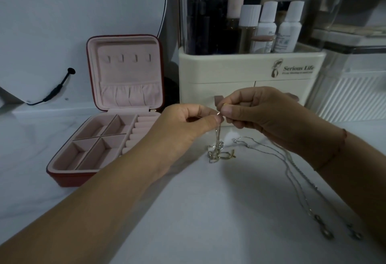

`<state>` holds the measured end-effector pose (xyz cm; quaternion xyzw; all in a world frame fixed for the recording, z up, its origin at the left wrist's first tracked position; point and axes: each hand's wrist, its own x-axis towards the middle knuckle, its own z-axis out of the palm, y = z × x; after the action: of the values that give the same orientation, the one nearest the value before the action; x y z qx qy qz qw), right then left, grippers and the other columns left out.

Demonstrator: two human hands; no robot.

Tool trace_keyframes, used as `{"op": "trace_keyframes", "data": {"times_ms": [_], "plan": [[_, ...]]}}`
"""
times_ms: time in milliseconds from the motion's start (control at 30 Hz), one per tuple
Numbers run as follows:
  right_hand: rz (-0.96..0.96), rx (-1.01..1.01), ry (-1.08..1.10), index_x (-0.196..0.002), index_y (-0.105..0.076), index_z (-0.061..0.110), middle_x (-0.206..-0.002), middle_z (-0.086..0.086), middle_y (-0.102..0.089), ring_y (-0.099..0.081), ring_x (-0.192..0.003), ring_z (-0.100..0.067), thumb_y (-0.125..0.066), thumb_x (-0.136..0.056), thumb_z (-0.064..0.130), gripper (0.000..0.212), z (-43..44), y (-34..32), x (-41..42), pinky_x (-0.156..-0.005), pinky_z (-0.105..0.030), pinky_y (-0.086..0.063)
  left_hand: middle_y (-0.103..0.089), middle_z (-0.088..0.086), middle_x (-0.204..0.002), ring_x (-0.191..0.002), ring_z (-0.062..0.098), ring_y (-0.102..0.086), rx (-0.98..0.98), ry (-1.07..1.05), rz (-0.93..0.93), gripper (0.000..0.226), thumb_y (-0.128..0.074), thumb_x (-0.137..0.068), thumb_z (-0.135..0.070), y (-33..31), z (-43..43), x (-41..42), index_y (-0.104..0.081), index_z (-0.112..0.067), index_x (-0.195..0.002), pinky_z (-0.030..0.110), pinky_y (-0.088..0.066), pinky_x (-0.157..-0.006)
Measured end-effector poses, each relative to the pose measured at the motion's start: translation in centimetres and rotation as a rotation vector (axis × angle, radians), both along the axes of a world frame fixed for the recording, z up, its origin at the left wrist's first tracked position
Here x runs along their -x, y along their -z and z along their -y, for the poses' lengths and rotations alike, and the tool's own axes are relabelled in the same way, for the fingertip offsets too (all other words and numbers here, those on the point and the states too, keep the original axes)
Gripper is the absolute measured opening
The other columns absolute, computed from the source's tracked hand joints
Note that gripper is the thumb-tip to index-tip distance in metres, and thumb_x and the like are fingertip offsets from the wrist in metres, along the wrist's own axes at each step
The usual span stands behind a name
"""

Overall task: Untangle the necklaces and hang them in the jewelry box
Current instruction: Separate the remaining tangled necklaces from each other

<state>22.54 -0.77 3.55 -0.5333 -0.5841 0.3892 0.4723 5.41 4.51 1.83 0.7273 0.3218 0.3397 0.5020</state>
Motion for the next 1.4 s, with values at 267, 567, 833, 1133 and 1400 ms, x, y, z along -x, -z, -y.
{"op": "trace_keyframes", "data": {"times_ms": [267, 567, 833, 1133, 1400], "plan": [[0.126, -0.038, 0.052, -0.079, -0.071, 0.01, -0.058, 0.001, -0.059, -0.049, -0.057, -0.009, -0.07, -0.064, 0.031, 0.026, 0.0, 0.1, 0.1, -0.058, -0.017, -0.045, -0.065, -0.007, -0.063, -0.069, 0.007, -0.062, 0.336, 0.027, 0.197, 0.042, -0.051, -0.085, -0.012, -0.1, -0.7, -0.8, -0.07, -0.021, -0.049, 0.029, -0.051, -0.077], [-0.147, -0.002, 0.028, -0.065, -0.072, 0.016, -0.087, -0.019, -0.07, -0.058, -0.078, -0.016, -0.066, -0.067, 0.027, 0.013, -0.1, 0.1, 0.3, -0.066, -0.015, -0.05, -0.068, -0.004, -0.076, -0.083, 0.01, -0.061, 0.188, 0.02, 0.01, 0.007, -0.068, -0.08, -0.02, 0.5, -0.4, -0.2, -0.073, -0.017, -0.075, 0.031, -0.049, -0.089], [-0.203, -0.012, -0.004, -0.084, -0.066, 0.003, -0.06, -0.002, -0.063, -0.056, -0.056, -0.005, -0.063, -0.073, 0.018, 0.019, -0.3, 0.1, 0.1, -0.061, -0.015, -0.049, -0.061, -0.001, -0.076, -0.078, 0.009, -0.057, 0.165, 0.051, 0.106, 0.006, -0.067, -0.081, -0.014, 0.2, -0.3, -0.4, -0.064, -0.017, -0.076, 0.028, -0.048, -0.082], [-0.391, 0.2, -0.104, -0.091, -0.058, 0.005, -0.07, -0.003, -0.065, -0.045, -0.045, -0.004, -0.057, -0.079, 0.022, 0.021, -0.4, 0.3, 0.2, -0.047, -0.013, -0.041, -0.063, -0.001, -0.075, -0.076, 0.008, -0.059, 0.105, -0.021, 0.094, 0.011, -0.061, -0.085, -0.019, 0.5, -0.6, -0.5, -0.066, -0.012, -0.078, 0.03, -0.048, -0.082], [0.079, 0.143, 0.079, -0.089, -0.06, 0.0, -0.058, 0.0, -0.057, -0.04, -0.047, -0.01, -0.059, -0.089, 0.022, 0.022, -0.3, 0.7, 0.0, -0.045, -0.015, -0.037, -0.063, 0.0, -0.069, -0.07, 0.013, -0.061, 0.503, 0.09, 0.492, 0.015, -0.052, -0.081, -0.018, -1.2, -1.6, 0.3, -0.058, -0.015, -0.067, 0.03, -0.053, -0.078]]}}
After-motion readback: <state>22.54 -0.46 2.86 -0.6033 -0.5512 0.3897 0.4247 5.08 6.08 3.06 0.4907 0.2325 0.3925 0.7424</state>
